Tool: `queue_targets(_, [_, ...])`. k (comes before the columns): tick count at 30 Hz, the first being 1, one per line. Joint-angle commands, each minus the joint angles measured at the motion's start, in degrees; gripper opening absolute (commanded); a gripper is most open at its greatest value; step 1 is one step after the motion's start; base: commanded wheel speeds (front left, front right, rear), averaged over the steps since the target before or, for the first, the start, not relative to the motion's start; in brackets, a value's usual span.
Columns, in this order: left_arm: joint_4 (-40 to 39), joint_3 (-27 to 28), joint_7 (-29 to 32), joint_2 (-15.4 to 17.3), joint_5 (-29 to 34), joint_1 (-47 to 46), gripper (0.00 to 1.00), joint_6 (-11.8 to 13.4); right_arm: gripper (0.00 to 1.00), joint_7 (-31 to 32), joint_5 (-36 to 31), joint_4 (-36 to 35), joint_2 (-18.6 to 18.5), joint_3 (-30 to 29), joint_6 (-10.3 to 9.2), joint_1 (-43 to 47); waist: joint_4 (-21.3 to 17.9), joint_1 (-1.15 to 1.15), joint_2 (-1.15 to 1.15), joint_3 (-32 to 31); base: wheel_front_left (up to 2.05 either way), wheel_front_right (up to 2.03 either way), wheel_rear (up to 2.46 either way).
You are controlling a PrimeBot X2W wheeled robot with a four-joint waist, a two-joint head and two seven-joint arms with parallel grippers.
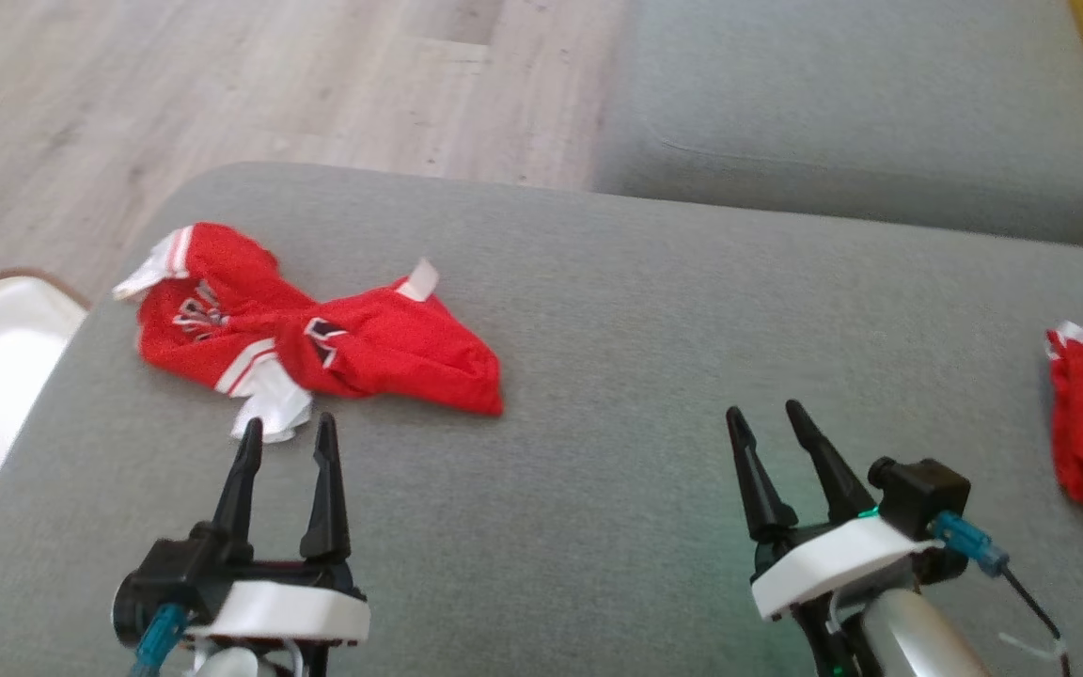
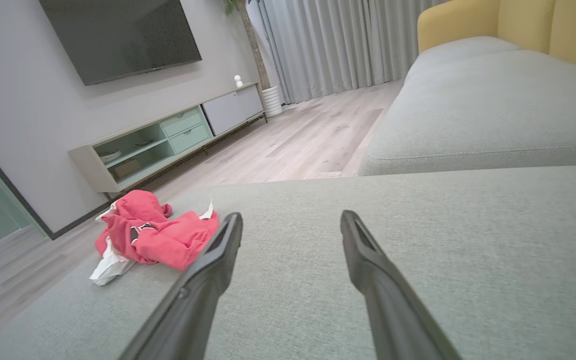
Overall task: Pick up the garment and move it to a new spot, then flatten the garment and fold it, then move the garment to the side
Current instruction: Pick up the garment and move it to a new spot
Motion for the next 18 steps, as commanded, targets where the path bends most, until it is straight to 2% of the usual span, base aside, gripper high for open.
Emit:
queue_targets(1, [-1.8, 2.2, -0.3, 0.3, 0.5, -1.5, 1.0, -0.1, 1.0, -0.8, 0.5, -1.6, 0.3, 1.4, -0.04, -1.0, 1.4, 0.0, 0.0, -0.7, 0.0, 0.0, 0.0])
queue_targets(10, [-1.9, 3.6, -0.3, 0.3, 1.4, -1.1, 1.0, -0.7, 1.0, -0.8, 1.8, -2.1, 0.3, 2.5, -0.04, -0.6, 3.1, 0.0, 0.0, -1.0, 0.0, 0.0, 0.0])
queue_targets(18, [-1.7, 4.8, -0.3, 1.9, 2.4, -3.9, 1.0, -1.3, 1.0, -0.8, 0.9, -2.4, 0.3, 1.9, -0.04, -1.5, 0.9, 0.0, 0.0, 2.3, 0.0, 0.0, 0.0])
